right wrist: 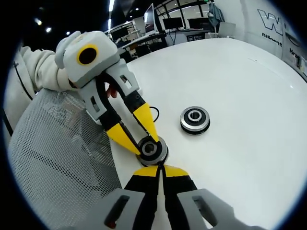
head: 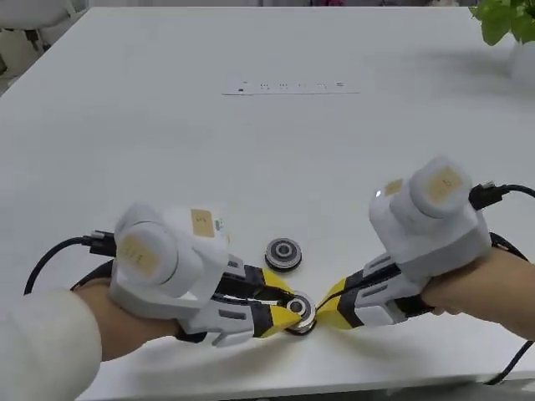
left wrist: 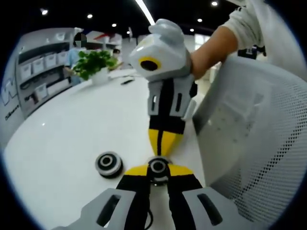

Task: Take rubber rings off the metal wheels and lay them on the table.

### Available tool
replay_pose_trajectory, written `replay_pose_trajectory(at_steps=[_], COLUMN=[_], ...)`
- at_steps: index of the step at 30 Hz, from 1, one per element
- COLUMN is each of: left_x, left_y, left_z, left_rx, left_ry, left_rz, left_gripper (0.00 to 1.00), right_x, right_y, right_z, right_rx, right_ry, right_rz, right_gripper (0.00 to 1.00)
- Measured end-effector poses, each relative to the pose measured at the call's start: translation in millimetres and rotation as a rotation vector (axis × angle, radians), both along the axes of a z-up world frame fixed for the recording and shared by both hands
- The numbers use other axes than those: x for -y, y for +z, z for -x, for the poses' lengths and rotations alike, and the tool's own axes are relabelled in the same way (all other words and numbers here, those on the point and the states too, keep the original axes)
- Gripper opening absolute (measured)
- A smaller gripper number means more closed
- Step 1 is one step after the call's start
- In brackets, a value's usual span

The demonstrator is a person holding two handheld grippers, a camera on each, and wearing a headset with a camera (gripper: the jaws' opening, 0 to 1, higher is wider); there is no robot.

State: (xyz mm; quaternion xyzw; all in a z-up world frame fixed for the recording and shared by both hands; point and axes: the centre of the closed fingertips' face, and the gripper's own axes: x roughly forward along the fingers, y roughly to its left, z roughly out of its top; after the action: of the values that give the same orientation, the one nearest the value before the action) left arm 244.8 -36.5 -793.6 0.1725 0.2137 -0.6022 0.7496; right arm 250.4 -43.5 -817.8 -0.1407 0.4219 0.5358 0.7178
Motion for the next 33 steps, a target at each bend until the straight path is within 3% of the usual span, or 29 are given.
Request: replay_pose_trajectory(at_steps=[3,4,5,6,7,10,12,17,18,23,28,33], left_x=[-0.1,-0.2,-0.4,-0.4,-0.2,0.1,0.1,0.2,0.2,0.4,0.6,0.9], left_y=[0.1,0.1,0.2,0.3,0.3,0.4,0.4,0.1,0.0,-0.3,-0.4,-0.4], left_z=[0.0,0.1,-0.1,0.0,-0.1,-0.1,-0.2,-0.7,-0.8,-1.4,-1.7,-1.9], left_rx=[0.0,-0.001,-0.001,-0.002,-0.005,-0.002,-0.002,0.0,0.001,0.007,0.007,0.008], left_ry=[0.001,0.002,0.002,0.002,0.002,0.0,0.0,0.003,0.003,0.0,-0.001,-0.003], left_rz=[0.003,0.007,0.013,0.015,0.017,0.013,0.013,0.017,0.016,0.012,0.012,0.01], left_gripper=[0.14,0.14,0.14,0.14,0.14,0.14,0.14,0.14,0.14,0.14,0.14,0.14], right_x=[1.2,2.3,3.5,4.0,3.7,5.1,6.3,6.9,7.9,7.3,7.8,4.6], right_y=[-1.0,-1.5,-2.2,-2.5,-2.5,-3.0,-2.6,9.6,10.0,8.2,13.2,14.2], right_z=[0.9,0.3,0.0,-0.7,-2.5,-2.3,-2.6,-5.8,-6.7,-6.9,-6.7,-5.4], right_rx=[-0.043,-0.079,-0.15,-0.166,-0.145,-0.189,-0.19,-0.245,-0.262,-0.247,-0.288,-0.286], right_ry=[-0.054,-0.096,-0.183,-0.203,-0.178,-0.26,-0.279,-0.339,-0.36,-0.345,-0.39,-0.383], right_rz=[0.031,0.038,0.051,0.058,0.054,0.044,0.015,-0.111,-0.113,-0.104,-0.151,-0.152], right_gripper=[0.0,0.0,0.0,0.0,0.0,0.0,0.0,0.0,0.0,0.0,0.0,0.0])
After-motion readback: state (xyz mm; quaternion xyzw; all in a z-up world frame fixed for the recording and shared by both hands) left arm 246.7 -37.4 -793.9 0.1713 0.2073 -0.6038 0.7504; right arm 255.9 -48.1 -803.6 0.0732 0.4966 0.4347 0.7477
